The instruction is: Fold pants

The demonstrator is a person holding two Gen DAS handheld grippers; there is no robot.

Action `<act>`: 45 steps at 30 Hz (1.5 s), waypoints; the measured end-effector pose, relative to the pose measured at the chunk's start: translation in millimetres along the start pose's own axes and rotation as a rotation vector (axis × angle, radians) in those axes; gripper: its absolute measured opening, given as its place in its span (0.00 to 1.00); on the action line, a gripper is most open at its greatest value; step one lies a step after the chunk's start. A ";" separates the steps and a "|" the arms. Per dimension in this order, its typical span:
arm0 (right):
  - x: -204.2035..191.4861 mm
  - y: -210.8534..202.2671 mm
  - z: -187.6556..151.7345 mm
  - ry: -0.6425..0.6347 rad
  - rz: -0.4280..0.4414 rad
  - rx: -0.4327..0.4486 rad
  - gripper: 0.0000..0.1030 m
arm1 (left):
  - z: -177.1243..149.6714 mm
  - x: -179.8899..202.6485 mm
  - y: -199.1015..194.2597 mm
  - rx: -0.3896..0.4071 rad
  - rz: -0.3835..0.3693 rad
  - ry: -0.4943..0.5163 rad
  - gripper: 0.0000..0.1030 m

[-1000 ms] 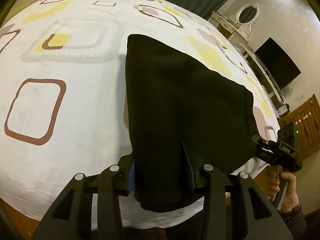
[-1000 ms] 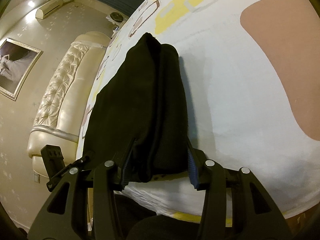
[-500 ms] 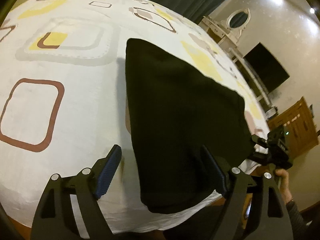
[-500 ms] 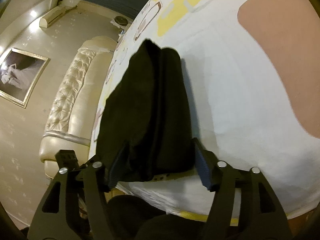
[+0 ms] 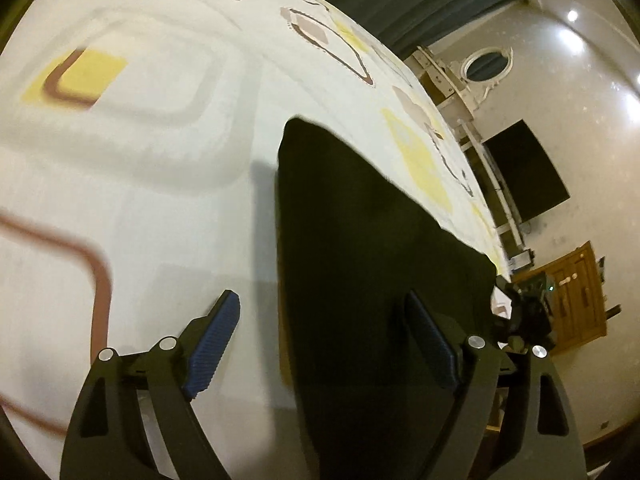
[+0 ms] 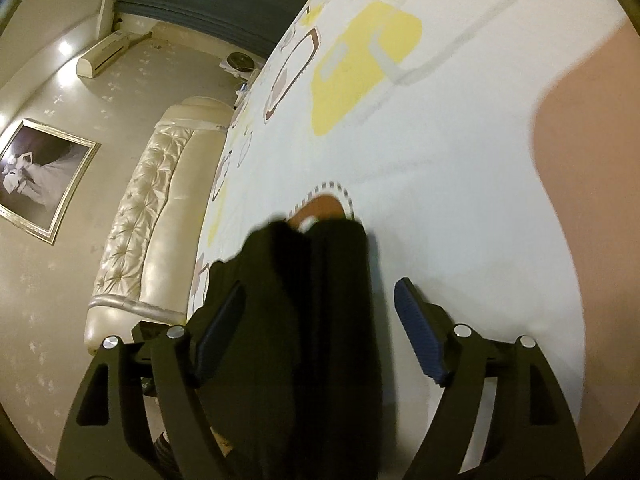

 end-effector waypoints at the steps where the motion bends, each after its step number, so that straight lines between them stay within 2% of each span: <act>1: -0.5 4.0 3.6 0.001 0.003 -0.002 0.75 | 7.1 2.1 5.5 -0.006 0.002 0.004 0.81; 6: -7.8 27.5 13.9 -0.031 0.019 -0.051 0.75 | 27.7 4.3 24.6 -0.022 -0.006 -0.014 0.81; 7: -10.7 32.9 12.6 -0.065 -0.006 -0.075 0.69 | 27.5 1.9 25.3 -0.024 -0.009 -0.017 0.81; 8: -12.0 36.8 11.5 -0.082 -0.028 -0.090 0.58 | 27.7 1.3 26.3 -0.025 -0.010 -0.016 0.81; 9: -10.9 39.0 10.0 -0.090 -0.041 -0.099 0.53 | 27.3 3.1 27.8 -0.020 -0.010 -0.001 0.80; 11: -8.0 38.3 9.2 -0.082 -0.031 -0.094 0.45 | 25.0 0.5 29.2 -0.027 0.015 0.041 0.55; 14: -9.1 37.6 5.1 -0.075 -0.026 -0.079 0.41 | 20.7 3.1 31.5 -0.033 0.051 0.074 0.46; 18: -15.5 36.9 0.6 -0.069 -0.039 -0.056 0.38 | 22.9 3.8 29.5 -0.033 0.085 0.053 0.41; 23: -28.5 34.8 -1.7 -0.097 -0.051 -0.031 0.34 | 24.4 20.6 24.1 -0.011 0.177 0.142 0.35; 28: -31.0 31.9 2.4 -0.106 -0.042 -0.038 0.32 | 31.6 29.9 17.9 0.019 0.211 0.196 0.30; 36: -40.0 51.3 20.4 -0.117 -0.022 -0.037 0.31 | 57.3 33.9 19.4 0.056 0.287 0.253 0.29; 45: -54.6 84.5 50.2 -0.138 -0.023 -0.043 0.31 | 94.6 14.9 22.3 0.081 0.342 0.221 0.29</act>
Point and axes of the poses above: each gripper's, at about its wrist camera, not at the fingertips, and y roughly the way its jaws point, x to its right, z to its top, the point moved 2 cm from there along y, roughly the way its jaws point, and after that the axes turned 1 degree about z, right-handed, at the moved point
